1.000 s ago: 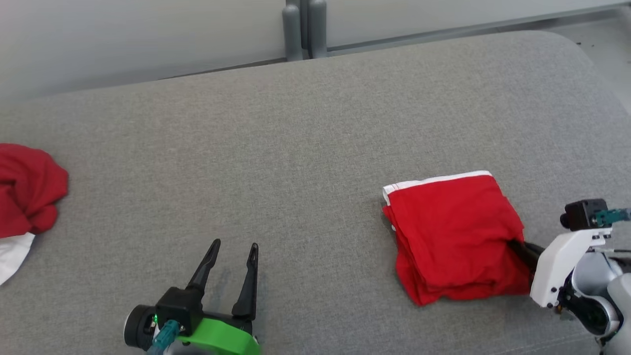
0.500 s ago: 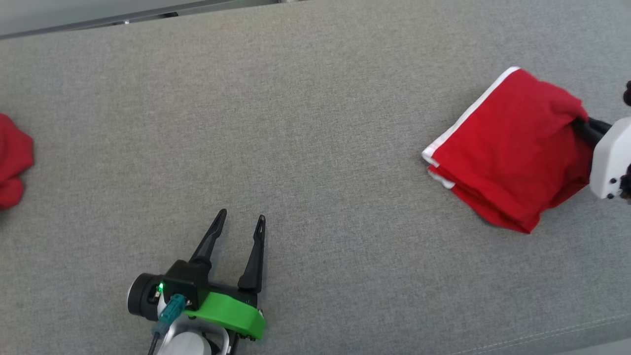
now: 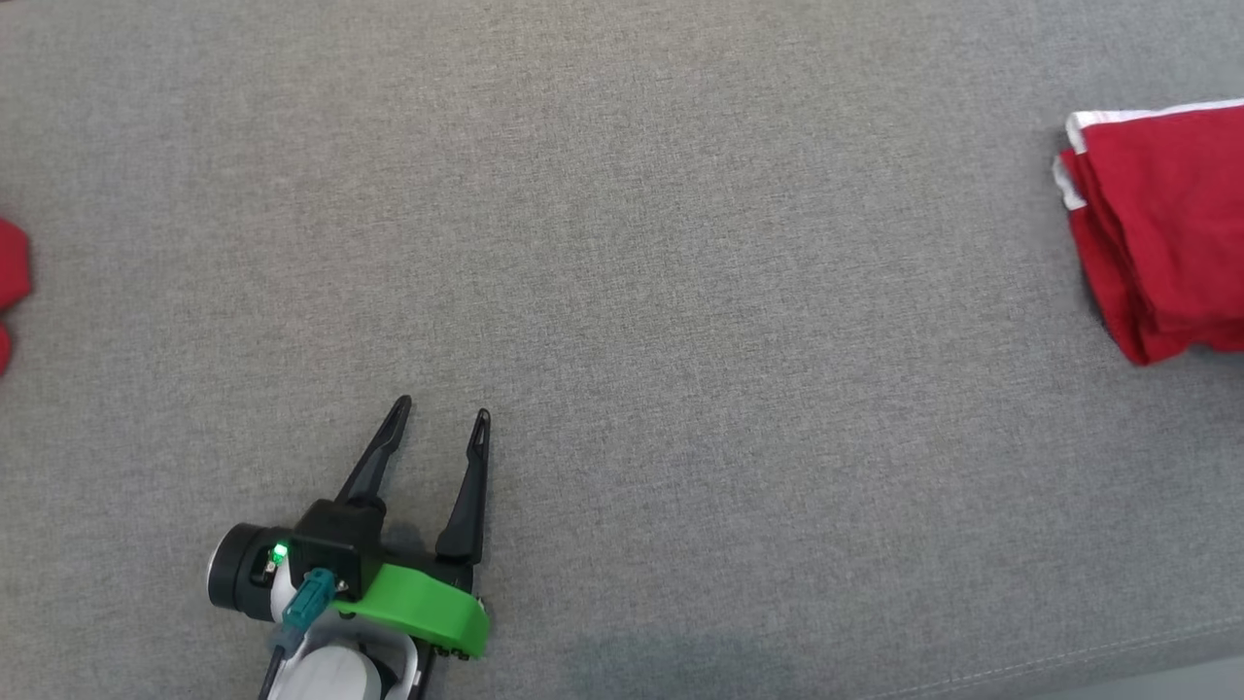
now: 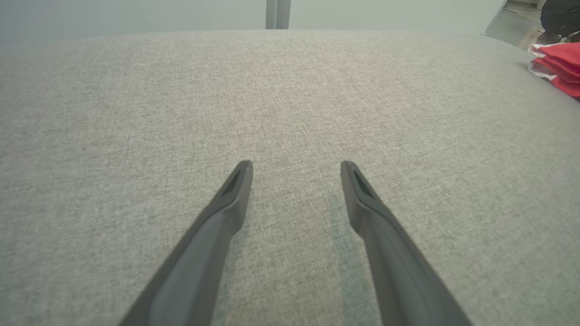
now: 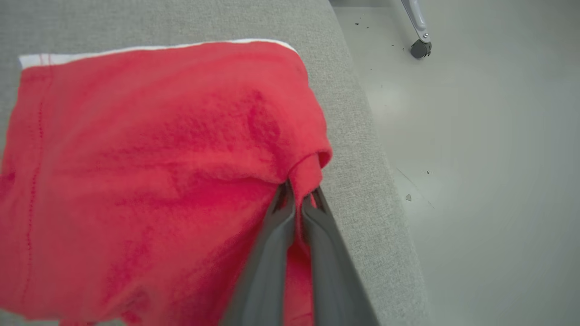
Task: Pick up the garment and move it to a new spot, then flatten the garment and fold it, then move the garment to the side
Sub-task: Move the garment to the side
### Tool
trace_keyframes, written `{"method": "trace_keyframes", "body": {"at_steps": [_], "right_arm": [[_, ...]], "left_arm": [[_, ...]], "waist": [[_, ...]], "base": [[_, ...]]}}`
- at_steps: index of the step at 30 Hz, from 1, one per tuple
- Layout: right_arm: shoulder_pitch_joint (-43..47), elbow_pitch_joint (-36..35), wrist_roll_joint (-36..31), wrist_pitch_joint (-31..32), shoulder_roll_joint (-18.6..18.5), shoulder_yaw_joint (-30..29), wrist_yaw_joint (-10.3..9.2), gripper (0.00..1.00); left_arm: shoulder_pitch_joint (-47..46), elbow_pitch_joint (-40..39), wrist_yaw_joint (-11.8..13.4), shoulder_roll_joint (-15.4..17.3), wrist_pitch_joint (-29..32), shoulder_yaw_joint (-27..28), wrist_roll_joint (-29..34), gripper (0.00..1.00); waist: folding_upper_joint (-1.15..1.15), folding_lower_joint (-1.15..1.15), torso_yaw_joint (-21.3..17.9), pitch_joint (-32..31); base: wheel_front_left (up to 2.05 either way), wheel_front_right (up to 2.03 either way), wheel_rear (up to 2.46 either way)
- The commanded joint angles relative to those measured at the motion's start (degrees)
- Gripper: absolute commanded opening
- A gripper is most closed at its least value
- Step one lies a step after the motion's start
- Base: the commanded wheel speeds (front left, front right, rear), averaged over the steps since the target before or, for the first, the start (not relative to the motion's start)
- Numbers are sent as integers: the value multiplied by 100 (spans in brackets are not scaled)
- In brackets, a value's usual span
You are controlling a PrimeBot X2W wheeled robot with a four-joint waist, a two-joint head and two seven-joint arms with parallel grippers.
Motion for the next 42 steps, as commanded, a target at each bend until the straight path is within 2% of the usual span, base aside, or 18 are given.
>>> {"method": "trace_keyframes", "body": {"at_steps": [1, 3, 9, 14, 15, 16, 23, 29, 33, 37, 41, 42], "right_arm": [[-18, 182, -62, -146, -58, -16, -2, 0], [-123, 422, -181, -309, -93, 43, -2, 0], [-432, 1026, -535, -894, 151, 168, -2, 0], [-637, 1463, -766, -1049, 311, 274, -2, 0], [-783, 1709, -899, -1157, 308, 265, -2, 47], [-828, 1860, -949, -1190, 321, 242, -3, 100], [-1033, 2747, -1331, -1300, 235, 191, -3, 100], [-951, 2944, -1478, -1812, 259, 155, -3, 100], [-839, 2648, -1470, -2487, 323, 140, -3, 100], [-477, 2105, -1566, -2718, 432, 136, -3, 100], [160, 1081, -1760, -2727, 650, -272, -3, 100], [662, 518, -1927, -2724, 821, -590, -3, 100]], "left_arm": [[10, -70, 31, 70, 52, 2, 57, 100], [7, -132, 35, 122, 114, -9, 64, 100], [-20, -281, 82, 173, 256, -38, 76, 100], [-11, -311, 125, 133, 269, -54, 35, 100], [-3, -303, 141, 110, 263, -46, -3, 100], [5, -283, 148, 109, 248, -47, -8, 100], [94, -120, 173, 53, 156, -29, -130, 100], [141, 57, 140, -38, 33, -30, -220, 100], [268, 192, 133, -98, -58, 3, -312, 100], [470, 313, 159, -157, -136, 104, -424, 100], [755, 383, 172, -111, -163, 230, -472, 100], [869, 382, 174, -107, -177, 299, -489, 100]], "waist": [[65, -1, -18, 35], [65, -1, -18, 73], [65, -1, 11, 181], [65, -1, 37, 215], [65, -1, 50, 219], [65, -1, 55, 212], [65, -1, 49, 12], [65, -1, 28, -344], [65, -1, 63, -757], [65, -1, 194, -1235], [65, -1, 383, -1649], [65, -1, 504, -1819]], "base": [[0, 0, 0], [0, 0, 0], [0, 0, 0], [0, 0, 0], [0, 0, 0], [0, 0, 0], [0, 0, 0], [0, 0, 0], [0, 0, 0], [0, 0, 0], [0, 0, 0], [0, 0, 0]]}}
